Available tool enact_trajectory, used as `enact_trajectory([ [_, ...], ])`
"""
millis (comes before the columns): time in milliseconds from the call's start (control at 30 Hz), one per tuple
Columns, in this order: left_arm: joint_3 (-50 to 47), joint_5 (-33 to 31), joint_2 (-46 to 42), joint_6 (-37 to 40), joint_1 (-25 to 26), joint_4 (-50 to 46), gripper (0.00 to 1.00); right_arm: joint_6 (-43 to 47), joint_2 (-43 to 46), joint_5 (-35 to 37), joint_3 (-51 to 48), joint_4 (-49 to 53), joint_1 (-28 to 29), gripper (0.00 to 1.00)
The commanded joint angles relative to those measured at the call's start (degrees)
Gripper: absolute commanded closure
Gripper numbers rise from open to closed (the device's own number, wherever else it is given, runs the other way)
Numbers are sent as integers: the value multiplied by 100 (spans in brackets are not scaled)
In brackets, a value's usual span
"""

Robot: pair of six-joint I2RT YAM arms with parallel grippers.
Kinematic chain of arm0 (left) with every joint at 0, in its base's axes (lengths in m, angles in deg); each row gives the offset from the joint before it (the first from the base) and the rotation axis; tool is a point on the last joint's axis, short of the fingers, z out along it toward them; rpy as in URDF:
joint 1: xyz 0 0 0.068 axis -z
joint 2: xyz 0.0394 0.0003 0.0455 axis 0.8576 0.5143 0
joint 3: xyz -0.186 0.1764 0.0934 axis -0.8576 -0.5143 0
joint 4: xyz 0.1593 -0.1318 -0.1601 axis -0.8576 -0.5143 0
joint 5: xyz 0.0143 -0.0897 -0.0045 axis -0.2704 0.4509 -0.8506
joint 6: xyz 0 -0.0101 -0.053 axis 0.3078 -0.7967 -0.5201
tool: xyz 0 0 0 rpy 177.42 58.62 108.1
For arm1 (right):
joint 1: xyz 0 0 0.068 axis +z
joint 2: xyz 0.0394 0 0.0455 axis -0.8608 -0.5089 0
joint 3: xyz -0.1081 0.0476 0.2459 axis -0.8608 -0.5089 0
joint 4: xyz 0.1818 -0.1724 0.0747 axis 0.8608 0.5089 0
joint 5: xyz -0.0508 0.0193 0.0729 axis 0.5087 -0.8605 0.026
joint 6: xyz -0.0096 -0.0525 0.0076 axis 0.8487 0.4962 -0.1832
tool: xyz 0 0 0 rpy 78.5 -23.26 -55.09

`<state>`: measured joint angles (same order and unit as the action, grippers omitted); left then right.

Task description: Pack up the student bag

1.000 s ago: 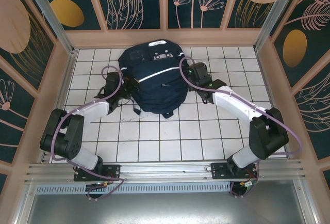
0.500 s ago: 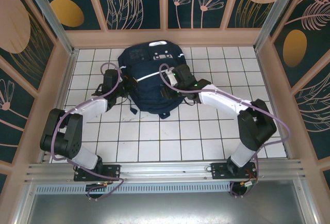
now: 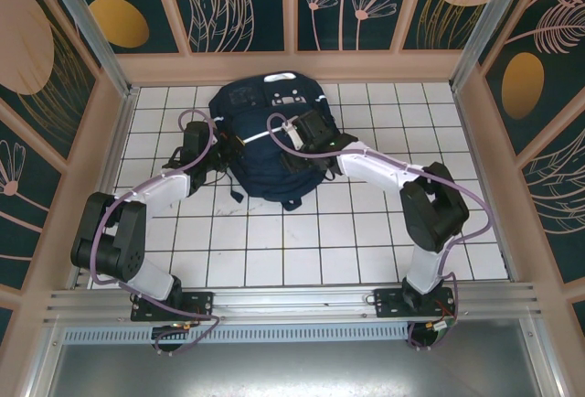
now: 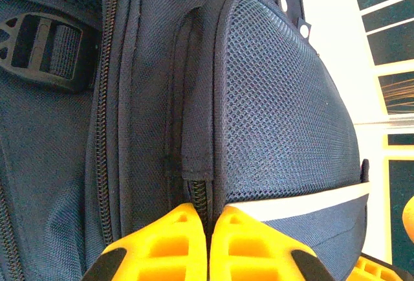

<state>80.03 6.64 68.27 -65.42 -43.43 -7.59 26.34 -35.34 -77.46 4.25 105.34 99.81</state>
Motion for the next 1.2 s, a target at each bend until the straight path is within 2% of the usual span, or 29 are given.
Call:
enact_trajectory([
  [0, 154, -25, 79, 51, -69, 127, 100, 157, -192, 106, 274, -125, 44, 37],
  [100, 154, -26, 83, 34, -75, 136, 100, 99, -265, 198, 348, -195, 73, 47],
  [200, 141, -39, 88, 24, -72, 135, 100, 9, -246, 320, 335, -311, 84, 65],
  [400, 111, -143, 88, 16, -76, 122, 100, -62, -37, 599, 131, -436, 107, 97],
  [433, 115, -193, 83, 15, -76, 93, 100, -72, 38, 680, 56, -455, 108, 99],
  [700, 31, -834, -82, 0, -102, -198, 100, -312, 796, 1356, -652, -443, -36, 100],
  [933, 4, -910, -153, 42, -216, -252, 100, -615, 1090, 1430, -1052, -501, -617, 100],
  [1167, -10, -919, -237, 165, -403, -333, 100, -456, 921, 1152, -856, -740, -1113, 100],
])
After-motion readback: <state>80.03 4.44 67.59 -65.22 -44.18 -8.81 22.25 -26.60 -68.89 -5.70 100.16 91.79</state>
